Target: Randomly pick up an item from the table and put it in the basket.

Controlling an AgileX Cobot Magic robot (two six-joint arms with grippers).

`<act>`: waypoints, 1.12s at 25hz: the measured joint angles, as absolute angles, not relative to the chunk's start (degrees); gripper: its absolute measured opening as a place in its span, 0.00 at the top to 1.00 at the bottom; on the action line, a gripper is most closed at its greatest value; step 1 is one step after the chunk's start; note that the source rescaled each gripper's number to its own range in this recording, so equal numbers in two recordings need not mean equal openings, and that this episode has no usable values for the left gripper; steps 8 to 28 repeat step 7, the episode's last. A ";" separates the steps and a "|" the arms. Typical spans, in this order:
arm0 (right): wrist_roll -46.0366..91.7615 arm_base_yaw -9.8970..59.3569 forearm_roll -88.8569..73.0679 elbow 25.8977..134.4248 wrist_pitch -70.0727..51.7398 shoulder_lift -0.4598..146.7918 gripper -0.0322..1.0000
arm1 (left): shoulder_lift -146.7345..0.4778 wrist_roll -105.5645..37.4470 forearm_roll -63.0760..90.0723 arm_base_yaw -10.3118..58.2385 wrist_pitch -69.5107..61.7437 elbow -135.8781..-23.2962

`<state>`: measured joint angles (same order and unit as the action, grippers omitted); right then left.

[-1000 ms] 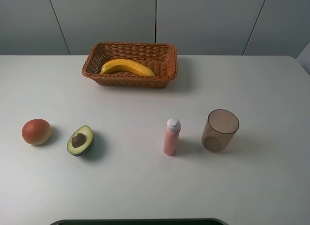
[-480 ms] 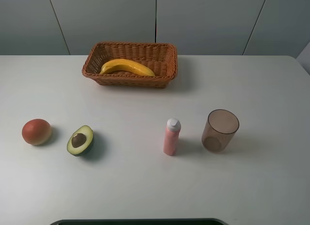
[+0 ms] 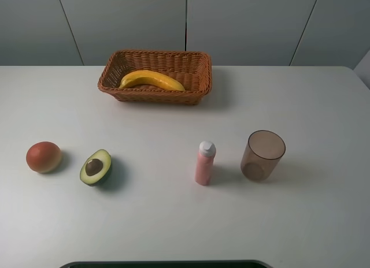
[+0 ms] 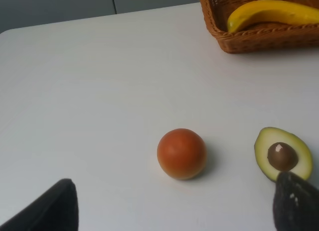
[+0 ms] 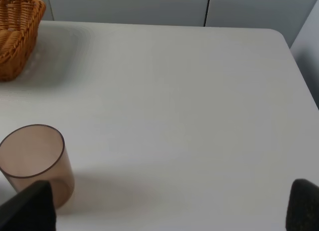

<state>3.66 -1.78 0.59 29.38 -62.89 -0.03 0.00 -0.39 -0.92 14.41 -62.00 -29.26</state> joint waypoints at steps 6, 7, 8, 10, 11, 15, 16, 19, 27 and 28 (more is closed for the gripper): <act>3.66 -1.78 0.70 29.38 -62.89 -0.03 0.00 | 0.00 -0.39 -0.92 14.41 -62.00 -29.26; 3.66 -1.78 0.70 29.38 -62.89 -0.03 0.00 | 0.00 -0.39 -0.92 14.41 -62.00 -29.26; 3.66 -1.78 0.70 29.38 -62.89 -0.03 0.00 | 0.00 -0.39 -0.92 14.41 -62.00 -29.26; 3.66 -1.78 0.70 29.38 -62.89 -0.03 0.00 | 0.00 -0.39 -0.92 14.41 -62.00 -29.26; 3.66 -1.78 0.70 29.38 -62.89 -0.03 0.00 | 0.00 -0.39 -0.92 14.41 -62.00 -29.26; 3.66 -1.78 0.70 29.38 -62.89 -0.03 0.00 | 0.00 -0.39 -0.92 14.41 -62.00 -29.26; 3.66 -1.78 0.70 29.38 -62.89 -0.03 0.00 | 0.00 -0.39 -0.92 14.41 -62.00 -29.26; 3.66 -1.78 0.70 29.38 -62.89 -0.03 0.00 | 0.00 -0.39 -0.92 14.41 -62.00 -29.26; 3.66 -1.78 0.70 29.38 -62.89 -0.03 0.00 | 0.00 -0.39 -0.92 14.41 -62.00 -29.26; 3.66 -1.78 0.70 29.38 -62.89 -0.03 0.00 | 0.00 -0.39 -0.92 14.41 -62.00 -29.26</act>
